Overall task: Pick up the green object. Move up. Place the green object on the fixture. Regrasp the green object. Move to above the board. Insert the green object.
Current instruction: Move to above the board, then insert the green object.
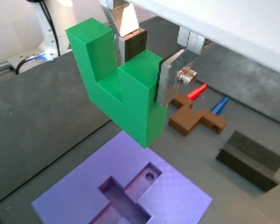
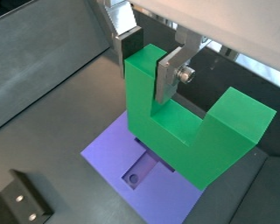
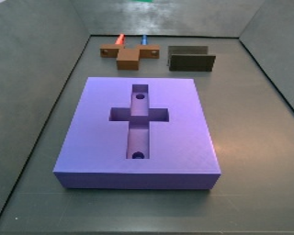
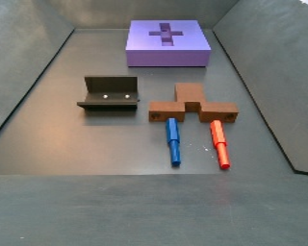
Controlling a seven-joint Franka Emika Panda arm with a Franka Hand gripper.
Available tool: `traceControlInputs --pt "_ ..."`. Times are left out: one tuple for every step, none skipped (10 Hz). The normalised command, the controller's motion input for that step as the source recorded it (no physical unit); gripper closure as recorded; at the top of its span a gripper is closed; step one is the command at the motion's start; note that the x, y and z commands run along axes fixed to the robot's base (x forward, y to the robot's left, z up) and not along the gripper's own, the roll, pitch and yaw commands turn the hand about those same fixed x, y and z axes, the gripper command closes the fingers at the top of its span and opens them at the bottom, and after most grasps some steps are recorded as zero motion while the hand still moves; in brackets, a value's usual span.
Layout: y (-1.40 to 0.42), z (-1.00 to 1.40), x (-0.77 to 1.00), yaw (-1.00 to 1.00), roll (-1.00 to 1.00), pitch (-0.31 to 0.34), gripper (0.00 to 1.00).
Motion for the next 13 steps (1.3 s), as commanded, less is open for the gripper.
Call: traceControlInputs --pt "0.01 0.0 -0.04 0.0 -0.23 -0.026 1.0" --pt "-0.32 -0.53 0.08 -0.18 -0.27 -0.139 1.0" --pt "-0.34 -0.57 0.17 -0.1 -0.24 -0.15 1.0" --pt "-0.33 -0.68 0.19 -0.02 -0.19 -0.14 1.0" --pt "-0.41 -0.96 0.23 0.0 -0.02 -0.131 1.0" --pt "-0.43 -0.87 0.38 0.0 0.14 -0.091 1.0" --pt "-0.35 -0.7 0.29 0.36 0.09 -0.194 1.0" --pt "-0.23 -0.57 0.19 0.47 0.04 -0.264 1.0" --pt "0.0 -0.69 0.3 0.31 -0.02 -0.141 1.0" --pt "0.21 -0.64 0.13 0.05 -0.22 -0.059 1.0" --pt "0.18 -0.47 0.0 0.0 -0.14 -0.076 1.0" --pt "0.11 -0.36 0.0 -0.09 -0.07 -0.033 1.0" --pt "0.1 -0.41 0.0 -0.02 -0.1 -0.053 1.0"
